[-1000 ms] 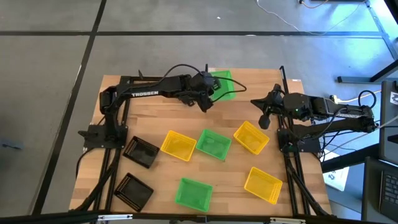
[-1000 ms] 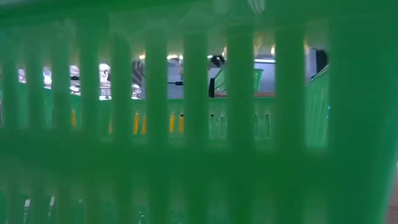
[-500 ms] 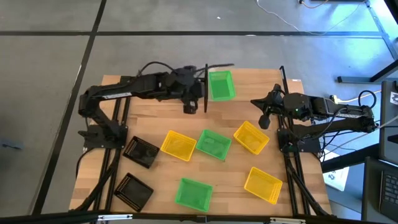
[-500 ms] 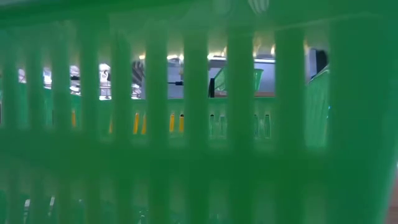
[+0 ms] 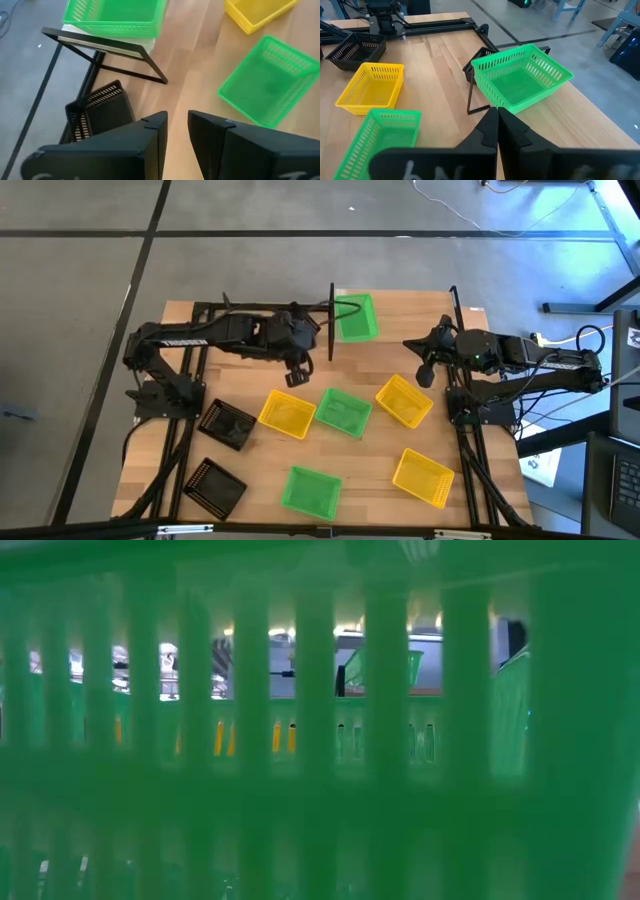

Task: Stack baskets on shelf by color
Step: Put the top right yellow bin on the shelf

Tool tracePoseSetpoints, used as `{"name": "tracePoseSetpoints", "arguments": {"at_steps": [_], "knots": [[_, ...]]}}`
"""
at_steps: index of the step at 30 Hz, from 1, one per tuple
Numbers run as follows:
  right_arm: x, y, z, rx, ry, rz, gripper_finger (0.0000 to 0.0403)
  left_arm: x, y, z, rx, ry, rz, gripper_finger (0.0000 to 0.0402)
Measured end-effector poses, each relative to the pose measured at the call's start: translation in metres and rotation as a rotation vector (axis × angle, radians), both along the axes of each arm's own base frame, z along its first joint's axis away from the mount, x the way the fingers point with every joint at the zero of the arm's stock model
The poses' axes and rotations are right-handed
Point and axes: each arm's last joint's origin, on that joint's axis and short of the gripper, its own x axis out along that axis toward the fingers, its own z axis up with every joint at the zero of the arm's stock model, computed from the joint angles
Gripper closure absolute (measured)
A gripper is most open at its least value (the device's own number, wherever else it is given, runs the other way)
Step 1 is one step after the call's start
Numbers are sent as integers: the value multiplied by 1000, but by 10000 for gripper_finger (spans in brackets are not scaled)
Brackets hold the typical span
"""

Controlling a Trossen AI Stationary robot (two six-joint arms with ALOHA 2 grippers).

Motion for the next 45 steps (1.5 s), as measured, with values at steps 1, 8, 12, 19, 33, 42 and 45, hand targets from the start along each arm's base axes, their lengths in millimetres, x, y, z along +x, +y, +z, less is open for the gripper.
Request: {"name": "tracePoseSetpoints", "arguments": {"at_steps": [1,8,12,19,33,42,45], "knots": [[0,0,0,1,-2,0,402,-2,-3,1,3,-4,5,333],[0,5,2,275,-79,62,402,-4,-15,2,25,-27,77,333],[-5,11,13,452,-11,73,403,-7,-15,0,6,-11,119,333],[-4,16,20,672,333,-139,403,-9,-15,-2,-1,7,133,333],[23,14,-26,783,700,-231,295,-10,-17,-2,4,15,119,333],[23,-4,-105,835,827,-347,291,-10,-20,-2,1,24,104,333],[23,-9,-122,861,798,-339,291,-10,-20,-2,1,24,106,333]]}}
